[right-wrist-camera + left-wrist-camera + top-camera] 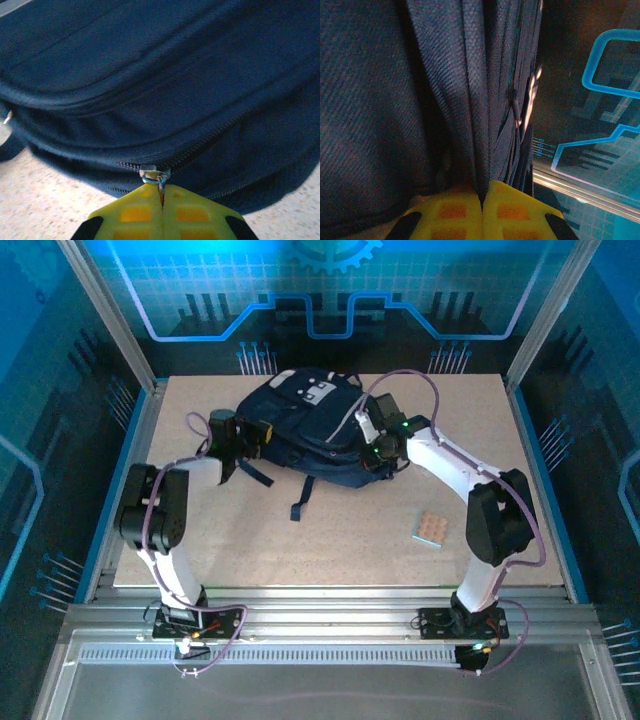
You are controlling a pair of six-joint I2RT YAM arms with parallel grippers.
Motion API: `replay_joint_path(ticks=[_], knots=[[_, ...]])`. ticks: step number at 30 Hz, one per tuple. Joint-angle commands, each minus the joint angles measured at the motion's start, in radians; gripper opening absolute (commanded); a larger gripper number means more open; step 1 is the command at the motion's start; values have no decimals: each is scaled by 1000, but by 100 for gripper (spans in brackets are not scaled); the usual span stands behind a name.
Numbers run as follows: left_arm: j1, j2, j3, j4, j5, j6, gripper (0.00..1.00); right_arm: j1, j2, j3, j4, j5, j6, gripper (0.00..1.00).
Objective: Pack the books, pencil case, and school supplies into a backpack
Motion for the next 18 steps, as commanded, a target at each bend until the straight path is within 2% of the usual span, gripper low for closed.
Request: replay_joint_path(ticks=[1,3,6,10,14,18], knots=[[41,39,106,-3,31,66,30,64,26,37,-52,-195,-9,0],[38,-1,109,-54,33,104,63,94,51,54,13,-301,54,0],[37,-118,49,-133,16,155,98,128,98,103,110,-388,147,0],[33,-301,-87,-214,-10,150,99,160,171,205,189,-423,225,0],[-17,-470,-200,-325,-105,134,99,178,235,318,233,-498,292,0],[-77,-527,-262,-346,-163,78,99,203,241,361,241,-511,317,0]])
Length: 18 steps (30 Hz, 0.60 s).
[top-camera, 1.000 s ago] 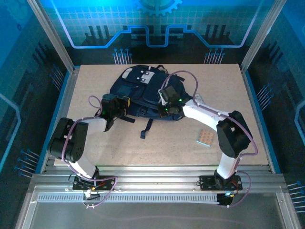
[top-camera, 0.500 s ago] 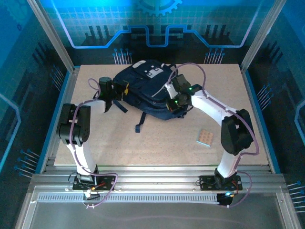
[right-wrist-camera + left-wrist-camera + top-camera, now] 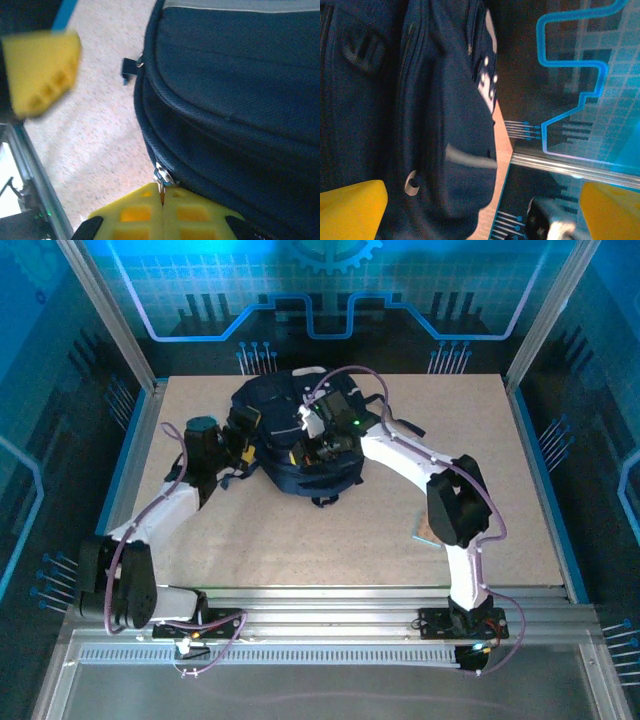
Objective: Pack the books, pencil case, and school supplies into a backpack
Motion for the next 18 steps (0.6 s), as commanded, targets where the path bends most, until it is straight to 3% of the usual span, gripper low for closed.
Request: replay_joint_path(ticks=[1,8,10,15,18], knots=[[-43,-12,-71,-64,-87,-47,99,26,-18,58,87,-78,51,0],[-72,183,-23,92,-63,-103,85,63,-108,-90,149,-92,74,0],[-74,259,10,135,-50,-107,70,73,-132,-133,170,-107,79,0],[-62,361,-6,309,-15,-135,3,84,-188,-210,62,-65,-19,0],[-32,345,-21,307,13,-110,0,61,-212,-251,-78,32,-145,0]])
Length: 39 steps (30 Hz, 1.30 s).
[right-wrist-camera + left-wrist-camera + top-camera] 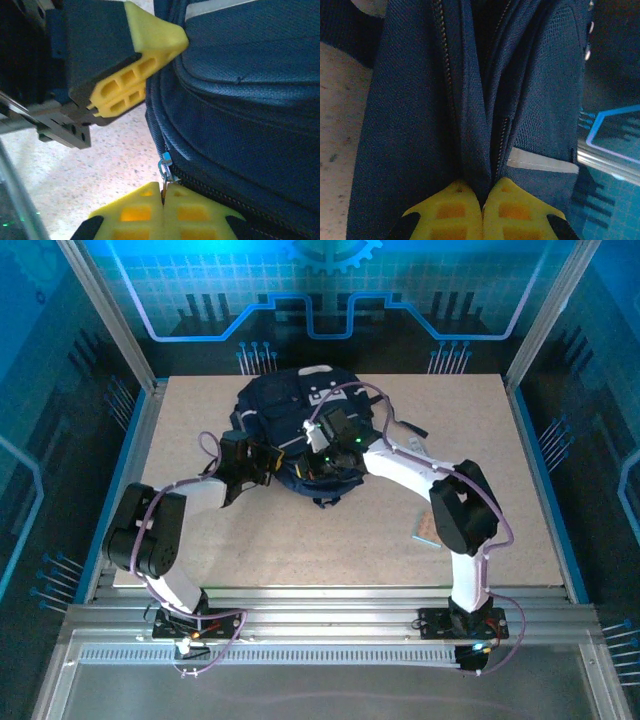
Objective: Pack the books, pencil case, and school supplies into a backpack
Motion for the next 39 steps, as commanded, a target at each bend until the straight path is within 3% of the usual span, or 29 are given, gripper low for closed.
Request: replay_joint_path(ticks=[1,6,11,15,22,27,30,33,34,35,39], knots=[[55,7,-3,94,-32,12,0,15,-127,-44,-218,-68,-170,0],[100,-67,22,-50,14,121,0,-111,-164,-117,-364,16,-298,0],[128,-113,48,-133,58,177,0,-192,-187,-159,-403,201,-369,0],[149,-125,86,-209,107,232,0,-271,-147,-156,-340,280,-470,0],[207,-127,170,-374,211,354,0,-390,1,-70,-170,378,-831,0],[241,-132,208,-466,228,421,0,-467,109,28,-9,327,-1019,0],[258,-112,242,-519,235,467,0,-483,173,155,-61,206,-1024,0],[275,-94,264,-541,225,486,0,-446,164,160,-104,138,-1003,0],[276,-92,269,-541,224,480,8,-427,151,147,-117,114,-985,0],[277,-95,270,-542,218,469,29,-409,136,133,-128,83,-958,0],[252,-172,200,-479,178,357,60,-343,98,133,-188,4,-798,0]])
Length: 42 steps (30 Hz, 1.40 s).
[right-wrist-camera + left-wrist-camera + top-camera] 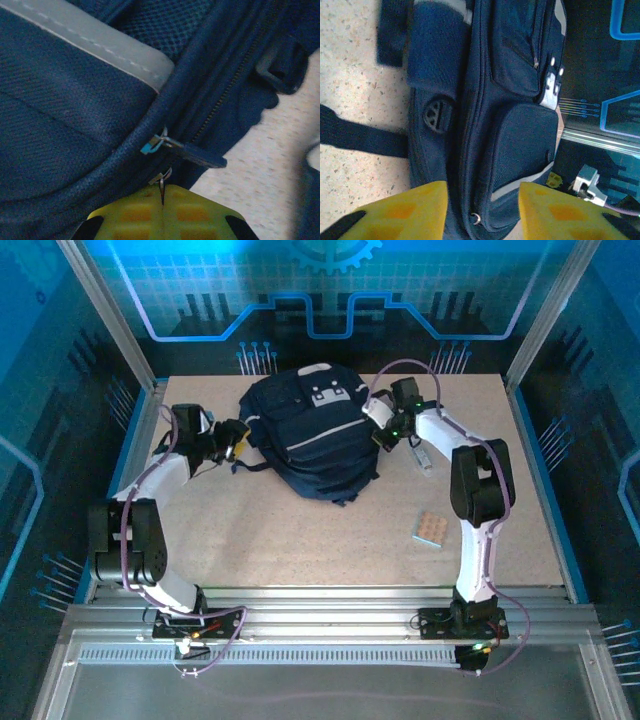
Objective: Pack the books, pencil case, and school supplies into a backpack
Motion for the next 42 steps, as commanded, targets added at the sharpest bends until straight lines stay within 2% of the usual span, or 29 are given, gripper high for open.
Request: replay_joint_path(ticks=[1,2,3,4,8,10,13,18,24,25,27,29,31,33,39,42], knots=[[-34,-106,-66,26,-62,-93,69,98,-62,18,-93,-158,153,0],[-59,-141,-92,27,-103,-121,80,114,-63,39,-126,-187,199,0],[-80,-171,-111,26,-132,-145,96,124,-66,51,-145,-206,234,0],[-110,-204,-129,19,-164,-170,99,139,-68,67,-160,-229,294,0],[-215,-356,-248,2,-258,-289,99,204,-65,114,-173,-350,477,0],[-267,-426,-301,-34,-327,-334,99,250,-66,134,-187,-336,496,0],[-319,-482,-364,-24,-370,-410,99,318,-90,124,-149,-289,549,0],[-375,-433,-358,6,-425,-454,99,400,-160,70,-52,-333,632,0],[-384,-275,-333,181,-479,-505,98,480,-225,7,-10,-330,634,0],[-382,-249,-336,223,-495,-517,94,489,-229,-5,-10,-331,630,0],[-379,-204,-348,306,-516,-541,77,501,-232,-27,-19,-343,610,0],[-378,-168,-356,386,-520,-539,46,508,-239,-55,-46,-344,577,0],[-376,-149,-358,423,-513,-531,28,510,-251,-101,-68,-294,533,0],[-376,-149,-365,432,-504,-524,0,499,-263,-149,-87,-194,489,0],[-377,-215,-383,367,-491,-494,0,403,-251,-234,-90,137,384,0],[-377,-253,-387,325,-479,-476,0,327,-202,-199,-63,235,369,0]])
